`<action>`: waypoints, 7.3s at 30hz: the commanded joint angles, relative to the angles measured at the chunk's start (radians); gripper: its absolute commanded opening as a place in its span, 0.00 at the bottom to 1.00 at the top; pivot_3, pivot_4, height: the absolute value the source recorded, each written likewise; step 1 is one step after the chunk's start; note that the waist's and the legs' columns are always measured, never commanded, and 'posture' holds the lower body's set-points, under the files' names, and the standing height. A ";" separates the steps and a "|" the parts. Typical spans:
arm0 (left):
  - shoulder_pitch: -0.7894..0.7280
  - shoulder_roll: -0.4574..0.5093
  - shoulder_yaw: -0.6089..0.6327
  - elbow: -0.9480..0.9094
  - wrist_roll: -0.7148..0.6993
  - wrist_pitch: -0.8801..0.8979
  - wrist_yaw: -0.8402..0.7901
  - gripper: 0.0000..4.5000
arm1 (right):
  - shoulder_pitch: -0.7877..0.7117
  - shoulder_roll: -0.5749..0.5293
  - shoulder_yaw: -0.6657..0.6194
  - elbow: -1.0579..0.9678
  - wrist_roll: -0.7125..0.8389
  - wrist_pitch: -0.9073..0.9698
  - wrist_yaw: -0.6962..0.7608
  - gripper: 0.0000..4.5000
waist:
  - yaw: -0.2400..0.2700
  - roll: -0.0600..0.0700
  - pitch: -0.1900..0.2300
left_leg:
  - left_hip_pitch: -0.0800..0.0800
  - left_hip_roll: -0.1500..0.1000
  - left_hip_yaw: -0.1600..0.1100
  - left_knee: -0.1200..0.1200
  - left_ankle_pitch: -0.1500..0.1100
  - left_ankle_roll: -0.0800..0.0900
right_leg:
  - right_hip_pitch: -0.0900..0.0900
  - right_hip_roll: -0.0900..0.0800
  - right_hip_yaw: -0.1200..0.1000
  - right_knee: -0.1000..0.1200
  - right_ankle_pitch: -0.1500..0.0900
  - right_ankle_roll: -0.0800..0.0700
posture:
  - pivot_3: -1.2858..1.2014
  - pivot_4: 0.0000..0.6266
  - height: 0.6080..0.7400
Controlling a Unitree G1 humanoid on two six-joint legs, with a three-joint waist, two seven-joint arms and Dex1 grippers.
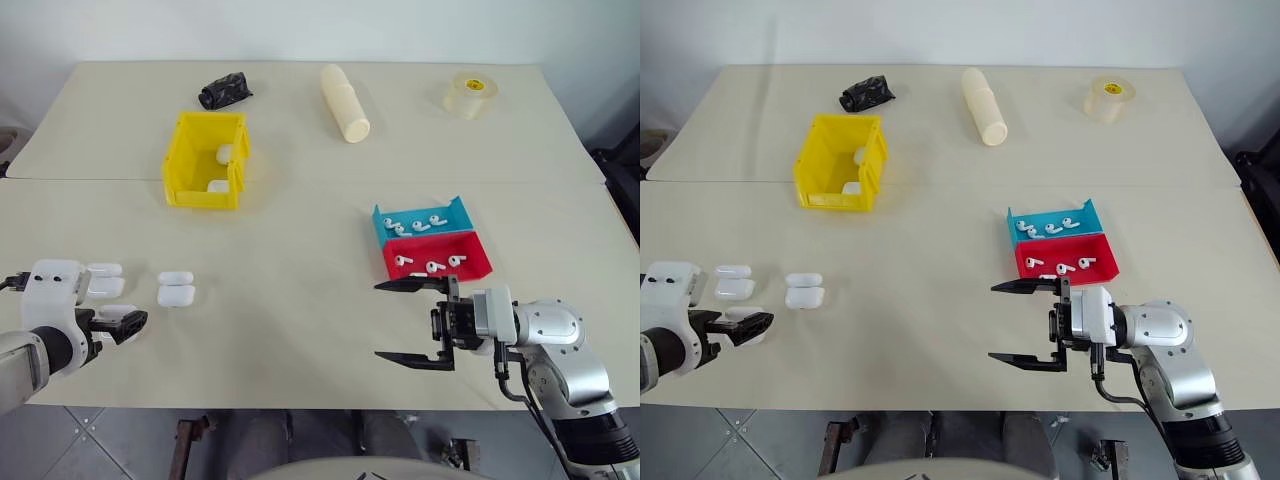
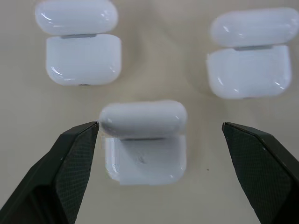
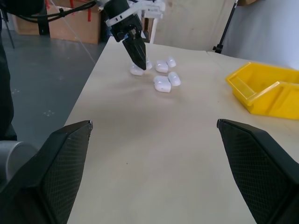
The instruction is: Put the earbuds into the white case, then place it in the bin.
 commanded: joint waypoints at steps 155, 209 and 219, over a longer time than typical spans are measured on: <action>-0.391 -0.581 -0.929 0.578 0.381 -1.664 -1.239 0.62 | -0.607 -0.397 0.394 0.098 -0.592 0.671 -0.052 1.00 | 0.029 0.010 -0.007 | -0.003 -0.003 0.001 0.012 -0.004 0.006 | 0.000 -0.001 0.000 0.000 0.001 0.002 | 0.52 0.24 1.00; -0.388 -0.576 -0.891 0.576 0.332 -1.633 -1.219 0.62 | -0.141 -0.090 -0.260 -0.324 -0.198 0.584 -0.237 0.13 | 0.032 0.008 -0.006 | -0.004 -0.002 0.000 0.012 -0.004 0.006 | 0.001 0.000 -0.001 0.000 0.001 0.002 | 0.52 0.24 1.00; -0.436 -0.585 -0.887 0.619 0.321 -1.618 -1.253 0.62 | -0.125 0.275 -0.328 -0.524 0.115 0.632 -0.658 0.13 | 0.027 0.008 -0.006 | -0.003 -0.003 -0.001 0.011 -0.004 0.005 | 0.000 0.000 0.000 0.000 0.001 0.003 | 0.52 0.24 1.00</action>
